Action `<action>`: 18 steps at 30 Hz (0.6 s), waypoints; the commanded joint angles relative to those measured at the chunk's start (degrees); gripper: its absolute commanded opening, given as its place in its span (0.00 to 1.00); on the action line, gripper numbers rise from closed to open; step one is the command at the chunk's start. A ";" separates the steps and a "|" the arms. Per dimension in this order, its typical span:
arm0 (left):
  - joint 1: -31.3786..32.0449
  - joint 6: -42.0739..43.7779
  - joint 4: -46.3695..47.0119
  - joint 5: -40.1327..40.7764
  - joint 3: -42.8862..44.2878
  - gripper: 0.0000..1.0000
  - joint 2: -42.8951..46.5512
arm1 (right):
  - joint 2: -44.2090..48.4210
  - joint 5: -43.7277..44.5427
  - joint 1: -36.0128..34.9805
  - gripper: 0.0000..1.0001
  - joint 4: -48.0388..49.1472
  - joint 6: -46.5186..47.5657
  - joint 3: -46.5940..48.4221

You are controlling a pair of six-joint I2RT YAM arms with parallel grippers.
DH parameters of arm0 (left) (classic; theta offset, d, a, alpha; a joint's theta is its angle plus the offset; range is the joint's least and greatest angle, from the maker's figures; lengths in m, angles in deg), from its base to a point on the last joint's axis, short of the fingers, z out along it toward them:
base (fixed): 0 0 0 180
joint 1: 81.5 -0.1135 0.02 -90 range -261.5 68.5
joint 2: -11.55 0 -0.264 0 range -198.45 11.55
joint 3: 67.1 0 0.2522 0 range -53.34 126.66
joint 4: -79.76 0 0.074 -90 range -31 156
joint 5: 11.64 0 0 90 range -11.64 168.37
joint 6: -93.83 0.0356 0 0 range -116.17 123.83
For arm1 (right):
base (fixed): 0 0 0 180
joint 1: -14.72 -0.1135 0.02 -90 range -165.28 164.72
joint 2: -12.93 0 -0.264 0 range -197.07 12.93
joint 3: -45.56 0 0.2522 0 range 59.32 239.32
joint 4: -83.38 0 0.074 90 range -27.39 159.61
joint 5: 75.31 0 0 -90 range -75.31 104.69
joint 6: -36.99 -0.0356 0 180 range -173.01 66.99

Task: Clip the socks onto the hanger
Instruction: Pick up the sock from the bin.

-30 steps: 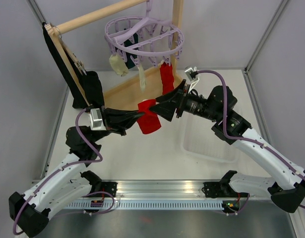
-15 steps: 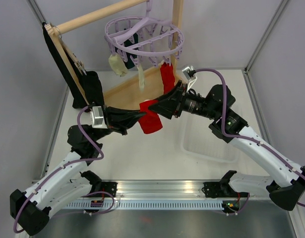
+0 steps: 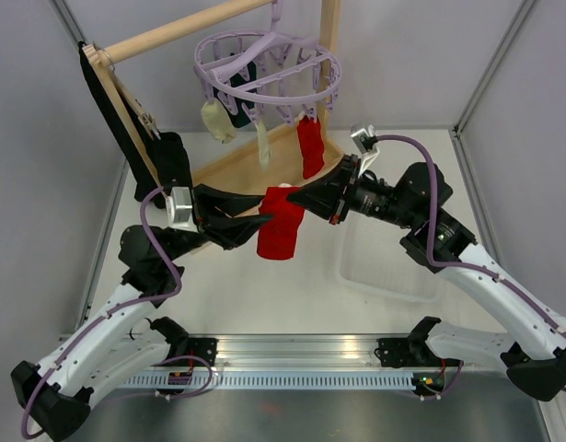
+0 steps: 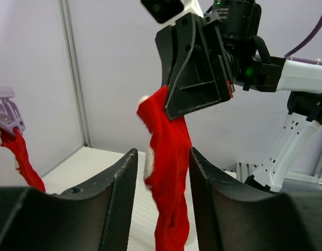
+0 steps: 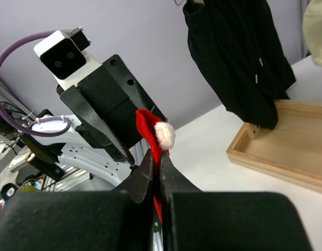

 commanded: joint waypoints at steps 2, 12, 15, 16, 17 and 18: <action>0.13 -1.75 -10.39 4.62 2.65 0.54 4.11 | 3.41 2.06 0.14 0.00 -1.17 6.49 0.56; 0.13 -3.69 -17.87 9.39 3.87 0.59 5.53 | 4.74 -1.72 -0.13 0.00 -2.22 10.19 -2.08; 0.13 -5.00 -18.75 9.65 5.72 0.60 2.90 | 5.09 -2.60 -0.48 0.00 -2.40 10.81 -1.99; 0.13 -5.53 -18.75 9.30 6.16 0.60 1.33 | 5.26 -2.77 -0.57 0.00 -2.40 11.24 -2.08; 0.13 -5.88 -18.75 7.82 7.03 0.60 0.70 | 5.44 -2.60 -0.65 0.00 -2.40 11.25 -2.08; 0.13 -6.32 -18.31 7.11 7.30 0.60 0.00 | 5.53 -2.51 -0.66 0.00 -2.66 11.33 -2.08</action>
